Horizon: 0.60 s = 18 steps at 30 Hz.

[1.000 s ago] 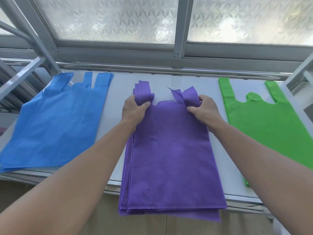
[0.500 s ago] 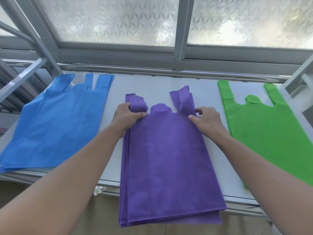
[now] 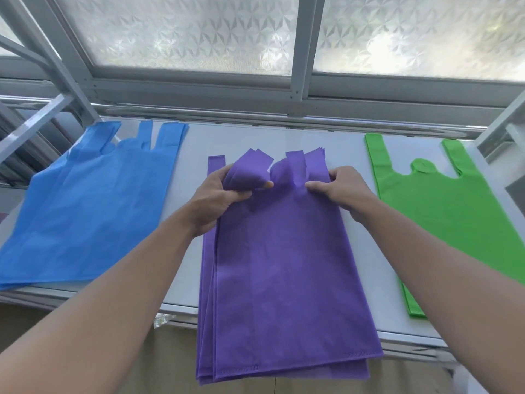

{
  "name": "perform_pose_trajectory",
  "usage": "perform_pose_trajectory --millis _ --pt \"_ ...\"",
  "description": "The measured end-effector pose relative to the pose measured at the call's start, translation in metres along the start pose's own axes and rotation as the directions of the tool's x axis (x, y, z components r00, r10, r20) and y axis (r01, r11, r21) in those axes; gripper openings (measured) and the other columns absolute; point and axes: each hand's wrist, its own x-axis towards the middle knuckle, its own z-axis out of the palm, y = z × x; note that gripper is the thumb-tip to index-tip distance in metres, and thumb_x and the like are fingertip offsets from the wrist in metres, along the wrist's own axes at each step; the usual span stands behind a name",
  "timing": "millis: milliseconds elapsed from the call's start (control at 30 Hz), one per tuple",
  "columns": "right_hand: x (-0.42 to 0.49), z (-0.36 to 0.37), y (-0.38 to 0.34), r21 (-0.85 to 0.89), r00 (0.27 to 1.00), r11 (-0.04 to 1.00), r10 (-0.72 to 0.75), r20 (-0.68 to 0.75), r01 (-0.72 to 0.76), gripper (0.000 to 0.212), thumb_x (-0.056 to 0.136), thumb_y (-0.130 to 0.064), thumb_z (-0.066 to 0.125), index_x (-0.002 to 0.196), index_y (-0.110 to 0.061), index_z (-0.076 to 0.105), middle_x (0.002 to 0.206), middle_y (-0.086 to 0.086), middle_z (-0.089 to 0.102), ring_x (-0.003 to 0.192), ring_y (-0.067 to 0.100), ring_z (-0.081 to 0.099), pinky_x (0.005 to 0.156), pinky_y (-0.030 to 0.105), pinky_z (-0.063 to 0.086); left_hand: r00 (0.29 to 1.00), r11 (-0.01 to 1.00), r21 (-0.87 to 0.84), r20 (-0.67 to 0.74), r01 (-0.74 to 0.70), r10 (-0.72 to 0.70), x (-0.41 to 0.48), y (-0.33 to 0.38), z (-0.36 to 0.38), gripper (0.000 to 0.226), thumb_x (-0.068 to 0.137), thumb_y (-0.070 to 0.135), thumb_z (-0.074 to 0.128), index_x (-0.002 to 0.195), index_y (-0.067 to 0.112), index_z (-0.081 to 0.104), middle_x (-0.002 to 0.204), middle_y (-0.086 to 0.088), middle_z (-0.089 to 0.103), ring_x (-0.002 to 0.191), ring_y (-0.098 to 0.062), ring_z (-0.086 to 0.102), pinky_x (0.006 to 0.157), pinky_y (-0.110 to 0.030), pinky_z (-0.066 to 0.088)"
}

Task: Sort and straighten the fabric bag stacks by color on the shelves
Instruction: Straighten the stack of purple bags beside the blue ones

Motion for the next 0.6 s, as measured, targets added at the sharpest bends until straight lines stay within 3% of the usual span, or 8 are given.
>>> perform_pose_trajectory --millis 67,167,233,367,433,533,600 --pt "-0.010 -0.007 0.003 0.036 0.998 0.999 -0.028 -0.053 0.030 0.028 0.084 -0.040 0.082 0.097 -0.015 0.075 0.095 -0.001 0.078 0.093 0.021 0.075 0.082 0.038 0.060 1.000 0.987 -0.162 0.006 -0.019 0.020 -0.002 0.002 -0.001 0.042 0.097 -0.016 0.052 0.137 -0.002 0.060 0.133 -0.019 0.069 0.128 -0.030 0.065 0.103 -0.041 0.055" --pt "-0.033 -0.014 0.012 -0.198 0.996 0.980 0.008 -0.087 -0.025 0.046 0.091 -0.061 0.067 0.105 -0.018 0.062 0.100 0.000 0.070 0.097 0.023 0.067 0.086 0.037 0.052 0.998 0.931 -0.364 -0.040 0.029 -0.047 -0.007 0.002 -0.003 0.045 0.098 -0.012 0.051 0.139 0.002 0.060 0.140 -0.013 0.066 0.130 -0.029 0.064 0.105 -0.044 0.055" --pt "-0.050 -0.015 0.021 -0.371 0.998 0.928 0.025 -0.051 -0.042 0.050 0.093 -0.068 0.058 0.100 -0.018 0.059 0.094 0.004 0.070 0.095 0.028 0.067 0.082 0.037 0.050 0.971 0.935 -0.322 -0.131 0.149 -0.200 -0.012 -0.004 -0.004 0.037 0.098 -0.002 0.058 0.134 0.005 0.066 0.131 -0.010 0.072 0.125 -0.031 0.067 0.101 -0.045 0.057" --pt "-0.081 -0.014 0.035 -0.543 0.999 0.839 0.036 0.013 -0.023 0.046 0.090 -0.067 0.064 0.097 -0.022 0.060 0.097 0.003 0.068 0.096 0.028 0.065 0.083 0.039 0.053 0.893 0.927 -0.033 -0.261 0.372 -0.368 -0.029 -0.014 -0.003 0.024 0.095 0.018 0.073 0.118 0.015 0.073 0.108 -0.004 0.080 0.101 -0.025 0.077 0.071 -0.032 0.060" --pt "-0.092 -0.011 0.041 -0.530 1.000 0.848 0.024 0.019 -0.010 0.047 0.086 -0.065 0.069 0.103 -0.022 0.058 0.098 0.000 0.067 0.097 0.027 0.064 0.084 0.040 0.053 0.875 0.907 -0.079 -0.239 0.414 -0.420 -0.042 -0.016 0.000 0.027 0.095 0.022 0.073 0.122 0.015 0.072 0.110 -0.005 0.080 0.100 -0.024 0.077 0.080 -0.037 0.060" --pt "-0.100 -0.002 0.047 -0.521 1.000 0.853 -0.012 -0.004 0.008 0.046 0.087 -0.058 0.072 0.103 -0.019 0.056 0.101 0.002 0.064 0.097 0.028 0.063 0.086 0.041 0.052 0.845 0.812 -0.325 -0.066 0.484 -0.530 -0.067 -0.018 0.011 0.039 0.095 0.028 0.070 0.129 0.010 0.072 0.123 -0.013 0.075 0.114 -0.033 0.070 0.102 -0.047 0.052" --pt "-0.100 -0.001 0.046 -0.528 1.000 0.849 -0.009 -0.010 0.003 0.047 0.089 -0.057 0.070 0.107 -0.015 0.056 0.105 0.006 0.064 0.100 0.029 0.062 0.087 0.041 0.051 0.831 0.744 -0.435 0.019 0.508 -0.556 -0.077 -0.015 0.025 0.038 0.095 0.024 0.066 0.129 0.006 0.072 0.126 -0.016 0.073 0.114 -0.035 0.070 0.104 -0.046 0.053"
